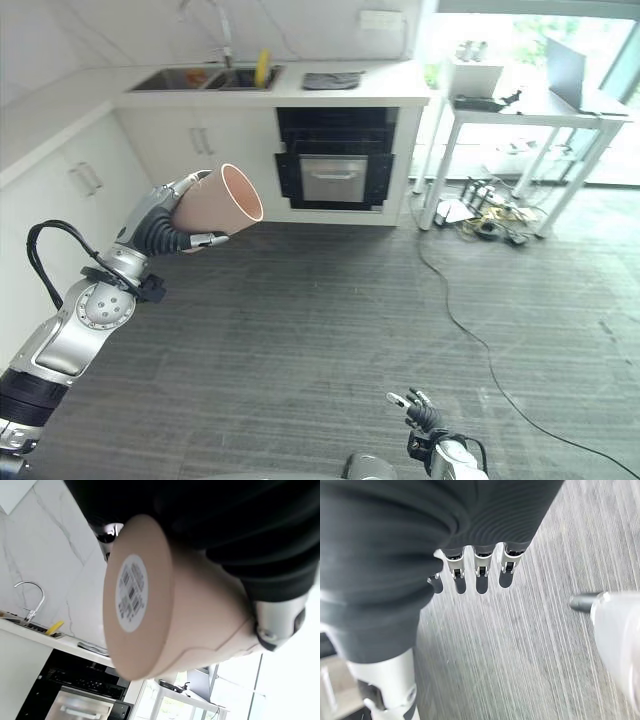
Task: Place the dishes in the dishwasher.
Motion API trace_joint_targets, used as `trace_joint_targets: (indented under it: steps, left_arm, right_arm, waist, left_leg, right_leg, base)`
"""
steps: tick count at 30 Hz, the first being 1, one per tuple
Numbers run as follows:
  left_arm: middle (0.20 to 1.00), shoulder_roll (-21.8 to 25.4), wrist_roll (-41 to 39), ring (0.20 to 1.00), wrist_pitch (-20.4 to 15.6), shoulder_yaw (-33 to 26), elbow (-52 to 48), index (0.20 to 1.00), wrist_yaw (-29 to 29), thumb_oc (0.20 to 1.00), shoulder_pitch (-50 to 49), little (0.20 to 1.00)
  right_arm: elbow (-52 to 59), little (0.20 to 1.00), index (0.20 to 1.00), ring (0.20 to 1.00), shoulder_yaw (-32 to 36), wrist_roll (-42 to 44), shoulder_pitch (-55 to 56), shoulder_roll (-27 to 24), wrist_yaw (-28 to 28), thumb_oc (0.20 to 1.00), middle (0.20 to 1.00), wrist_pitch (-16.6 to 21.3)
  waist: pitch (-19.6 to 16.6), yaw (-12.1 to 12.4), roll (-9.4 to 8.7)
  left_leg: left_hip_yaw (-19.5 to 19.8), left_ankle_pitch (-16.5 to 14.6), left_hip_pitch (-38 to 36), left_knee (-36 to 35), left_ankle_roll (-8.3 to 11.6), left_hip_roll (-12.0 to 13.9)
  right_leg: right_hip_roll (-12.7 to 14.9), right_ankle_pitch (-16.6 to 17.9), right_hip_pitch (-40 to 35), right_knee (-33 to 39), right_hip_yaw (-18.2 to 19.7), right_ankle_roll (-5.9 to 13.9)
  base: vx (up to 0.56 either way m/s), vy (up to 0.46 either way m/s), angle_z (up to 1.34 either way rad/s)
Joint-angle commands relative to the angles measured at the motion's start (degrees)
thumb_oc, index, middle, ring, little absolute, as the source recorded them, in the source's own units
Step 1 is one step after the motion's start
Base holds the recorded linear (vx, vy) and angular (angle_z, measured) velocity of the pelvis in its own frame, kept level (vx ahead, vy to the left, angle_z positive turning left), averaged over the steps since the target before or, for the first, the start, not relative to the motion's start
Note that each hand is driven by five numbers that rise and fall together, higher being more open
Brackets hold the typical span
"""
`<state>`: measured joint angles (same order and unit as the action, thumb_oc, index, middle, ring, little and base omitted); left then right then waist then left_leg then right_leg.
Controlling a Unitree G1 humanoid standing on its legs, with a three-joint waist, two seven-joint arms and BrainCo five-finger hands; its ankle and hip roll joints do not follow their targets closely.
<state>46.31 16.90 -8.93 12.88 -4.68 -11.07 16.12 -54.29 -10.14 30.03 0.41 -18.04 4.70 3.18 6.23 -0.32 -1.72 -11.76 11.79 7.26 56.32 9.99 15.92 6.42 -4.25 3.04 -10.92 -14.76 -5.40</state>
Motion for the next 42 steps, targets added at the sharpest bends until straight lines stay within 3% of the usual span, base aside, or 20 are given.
trace_joint_targets:
  steps: [1, 3, 4, 6, 8, 10, 11, 14, 16, 19, 20, 21, 23, 25, 28, 31, 32, 34, 38, 42]
  left_arm:
    - [0.200, 1.20, -0.58, 0.200, -0.50, -4.07, -3.22, 0.200, -2.66, 0.200, 0.54, 0.200]
    - [0.200, 0.30, 0.06, 0.200, -0.24, -4.32, -3.74, 0.200, -3.89, 0.200, -0.74, 0.200]
    - [0.200, 0.16, 0.19, 0.200, -0.18, -4.33, -3.85, 0.200, -4.01, 0.200, -0.97, 0.200]
    - [0.200, -1.10, 1.33, 0.200, -0.42, -5.19, -5.17, 0.200, -4.49, 0.200, -3.26, 0.200]
    - [0.200, -2.17, 2.51, 0.200, -1.69, -7.09, -6.78, 0.200, -4.48, 0.200, -6.60, 0.200]
    - [0.200, -2.57, 3.41, 0.200, -2.48, -8.06, -6.85, 0.200, -4.40, 0.200, -7.70, 0.200]
    - [0.200, -2.67, 3.72, 0.200, -4.29, -8.82, -5.61, 0.200, -4.46, 0.200, -8.34, 0.200]
    - [0.200, -2.68, 4.01, 0.200, -4.13, -8.68, -5.14, 0.200, -3.96, 0.200, -8.10, 0.200]
    - [0.200, -2.17, 3.29, 0.200, -4.13, -8.05, -4.26, 0.200, -2.71, 0.200, -6.80, 0.200]
    - [0.200, -1.65, 3.01, 0.200, -4.61, -4.61, -1.64, 0.200, -2.19, 0.200, -1.68, 0.200]
    - [0.200, -1.49, 2.97, 0.200, -4.67, -4.08, -1.32, 0.200, -2.26, 0.200, -0.99, 0.200]
    - [0.200, -0.51, 2.46, 0.200, -4.39, -2.43, -0.90, 0.200, -1.84, 0.200, 1.16, 0.200]
    - [0.200, 0.07, 1.93, 0.200, -4.07, -1.67, -0.60, 0.200, -1.60, 0.200, 1.89, 0.200]
    - [0.200, 0.53, 1.10, 0.200, -3.67, -1.44, -0.70, 0.200, -1.59, 0.200, 2.30, 0.200]
    - [0.200, 1.17, 1.37, 0.200, -4.49, -1.29, -0.30, 0.200, -1.63, 0.200, 2.93, 0.200]
    - [0.200, 1.43, 1.78, 0.200, -3.82, -1.32, -0.95, 0.200, -1.71, 0.200, 3.25, 0.200]
    - [0.200, 1.98, 1.46, 0.200, -3.21, -1.44, -1.76, 0.200, -1.87, 0.200, 3.19, 0.200]
    - [0.200, 2.77, 0.85, 0.200, -3.26, -1.90, -2.51, 0.200, -1.80, 0.200, 2.76, 0.200]
    - [0.200, 3.31, 0.34, 0.200, -4.44, -2.78, -3.06, 0.200, -0.91, 0.200, 1.70, 0.200]
    - [0.200, 2.04, 1.37, 0.200, -3.25, -2.76, -3.34, 0.200, -0.33, 0.200, 1.13, 0.200]
  right_arm:
    - [3.46, 1.000, 1.000, 1.000, -1.77, -1.08, -2.52, -1.04, 2.77, 1.000, 1.000, 3.99]
    - [4.40, 1.000, 1.000, 1.000, -2.21, -2.22, -2.66, -0.50, 1.99, 1.000, 1.000, 3.81]
    - [4.58, 1.000, 1.000, 1.000, -2.32, -2.30, -2.56, -0.45, 1.81, 1.000, 1.000, 3.74]
    - [5.62, 1.000, 1.000, 1.000, -3.10, -2.25, -2.11, 0.10, 0.16, 1.000, 1.000, 3.45]
    - [6.46, 1.000, 1.000, 1.000, -3.46, -2.20, -1.08, 0.49, -0.73, 1.000, 1.000, 3.37]
    - [6.60, 1.000, 1.000, 1.000, -3.35, -2.64, -0.14, 0.60, -0.73, 1.000, 1.000, 4.14]
    - [7.15, 1.000, 1.000, 1.000, -3.34, -2.84, 1.10, 0.32, -0.54, 1.000, 1.000, 4.14]
    - [6.40, 1.000, 1.000, 1.000, -3.32, -2.32, 0.89, 0.25, -0.81, 1.000, 1.000, 3.64]
    - [5.44, 1.000, 1.000, 1.000, -2.40, -1.51, 0.86, 0.57, -1.12, 1.000, 1.000, 3.26]
    - [7.13, 1.000, 1.000, 1.000, -1.19, -1.93, 2.21, 1.66, -2.29, 1.000, 1.000, 2.87]
    - [7.40, 1.000, 1.000, 1.000, -1.06, -1.81, 2.41, 1.79, -2.47, 1.000, 1.000, 2.86]
    - [9.34, 1.000, 1.000, 1.000, -0.97, -0.97, 3.54, 2.43, -3.67, 1.000, 1.000, 2.59]
    - [9.47, 1.000, 1.000, 1.000, -0.74, -1.00, 4.21, 3.00, -3.62, 1.000, 1.000, 3.22]
    - [9.04, 1.000, 1.000, 1.000, -0.55, -1.13, 4.32, 3.31, -2.82, 1.000, 1.000, 4.32]
    - [10.76, 1.000, 1.000, 1.000, -1.25, -0.88, 4.13, 3.21, -2.69, 1.000, 1.000, 4.52]
    - [13.00, 1.000, 1.000, 1.000, -1.60, -0.51, 4.13, 2.74, -3.27, 1.000, 1.000, 3.00]
    - [13.13, 1.000, 1.000, 1.000, -1.47, -0.67, 3.98, 2.88, -3.30, 1.000, 1.000, 2.80]
    - [12.82, 1.000, 1.000, 1.000, -0.99, -1.01, 3.67, 3.41, -3.53, 1.000, 1.000, 2.83]
    - [12.62, 1.000, 1.000, 1.000, -0.41, -0.89, 3.65, 4.11, -4.44, 1.000, 1.000, 2.32]
    - [10.63, 1.000, 1.000, 1.000, -0.97, 0.30, 2.94, 3.79, -4.51, 1.000, 1.000, 1.80]
  waist:
    - [1.00, 0.69, 1.95]
    - [1.71, 0.94, 2.55]
    - [1.87, 1.09, 2.71]
    - [2.07, 2.74, 3.83]
    - [2.44, 4.26, 4.00]
    - [2.50, 4.21, 3.61]
    - [1.70, 3.64, 3.55]
    - [0.52, 3.74, 3.65]
    - [-0.46, 4.08, 3.11]
    - [-1.56, 2.96, 2.31]
    - [-1.59, 2.82, 2.19]
    - [-1.60, 2.54, 1.64]
    - [-1.73, 2.34, 2.40]
    - [-1.43, 1.67, 2.74]
    - [0.17, -0.05, 3.10]
    - [1.07, -0.72, 2.63]
    - [1.84, -1.42, 1.75]
    - [2.37, -1.73, 1.34]
    - [2.04, -1.38, 1.07]
    - [0.60, -0.70, 0.89]
  left_leg:
    - [-3.50, -7.21, -0.27, -17.73, -4.39, -5.88]
    - [-5.83, -4.88, -1.11, -30.13, -4.36, -6.12]
    - [-5.47, -4.70, -1.21, -31.99, -4.19, -6.64]
    - [-2.11, -1.97, 0.15, -45.96, -3.84, -9.23]
    - [-1.22, 2.56, 1.52, -56.07, -2.41, -7.80]
    - [-4.11, 2.47, 2.43, -57.83, -2.11, -6.80]
    - [-8.07, 1.35, 1.23, -57.63, -2.33, -6.00]
    - [-8.62, 0.08, -0.52, -57.55, -3.43, -6.81]
    - [-8.31, -3.43, -2.22, -56.70, -5.81, -9.36]
    - [-8.27, -7.53, -5.44, -57.60, -10.68, -14.55]
    - [-8.20, -7.91, -5.67, -57.68, -11.20, -15.18]
    - [-7.36, -9.54, -6.28, -57.59, -13.30, -17.81]
    - [-7.30, -10.30, -7.76, -58.22, -14.57, -18.17]
    - [-7.53, -11.16, -9.53, -58.94, -15.18, -18.73]
    - [-5.83, -12.84, -13.11, -58.94, -13.99, -18.42]
    - [-4.95, -13.56, -15.63, -60.01, -12.94, -17.93]
    - [-4.29, -15.44, -17.58, -60.30, -12.76, -18.20]
    - [-3.53, -17.30, -19.32, -60.34, -12.77, -17.96]
    - [-2.80, -18.63, -20.02, -59.42, -12.77, -17.56]
    - [-3.46, -19.31, -19.60, -55.90, -12.03, -16.28]
  right_leg:
    - [-2.36, 2.85, -8.92, 8.41, -0.59, 6.83]
    - [-2.69, 2.35, -10.28, 8.78, 0.33, 7.60]
    - [-2.72, 2.16, -10.60, 8.71, 0.60, 7.80]
    - [-3.08, 2.20, -11.60, 8.98, 2.83, 9.17]
    - [-2.41, 1.82, -13.54, 9.33, 3.69, 9.98]
    - [-1.37, 1.46, -14.17, 8.89, 2.26, 10.61]
    - [-0.42, -0.48, -15.07, 7.22, -0.61, 11.66]
    - [-0.43, -2.68, -16.05, 5.59, -0.92, 11.85]
    - [-0.02, -4.55, -17.48, 2.77, -0.81, 12.42]
    - [1.10, -0.23, -14.12, -9.94, 0.20, 15.70]
    - [1.14, 0.48, -13.52, -11.70, 0.42, 16.15]
    - [1.02, 5.16, -11.36, -20.36, 0.92, 17.92]
    - [2.28, 9.54, -6.74, -29.20, 0.41, 18.72]
    - [3.92, 9.15, -1.34, -32.88, 0.22, 18.60]
    - [4.19, 8.73, 4.85, -24.24, -0.51, 17.50]
    - [6.67, 12.74, 6.20, -13.37, -1.55, 17.62]
    - [9.08, 17.26, 8.04, -6.40, -0.76, 18.83]
    - [10.57, 19.42, 9.33, -1.64, 0.51, 19.53]
    - [10.87, 19.08, 7.92, 0.27, 1.05, 19.74]
    - [8.96, 14.04, 4.25, 0.80, -1.79, 18.37]
  base:
    - [0.26, 0.135, -0.51]
    - [0.27, 0.192, -0.64]
    - [0.32, 0.262, -0.61]
    - [0.39, 0.286, -0.39]
    - [0.50, 0.305, -0.48]
    - [0.40, 0.290, -0.49]
    - [0.43, 0.364, -0.35]
    - [0.28, 0.245, -0.20]
    - [0.38, 0.367, -0.48]
    - [0.33, 0.430, 0.26]
    - [0.31, 0.415, 0.63]
    - [0.21, 0.261, 0.79]
    - [0.20, 0.255, 0.60]
    - [0.19, 0.176, 0.15]
    - [0.18, 0.026, 0.09]
    - [0.21, -0.087, 0.34]
    - [0.24, -0.139, 0.34]
    - [0.28, -0.160, 0.41]
    - [0.28, -0.154, 0.29]
    - [0.25, -0.183, 0.14]
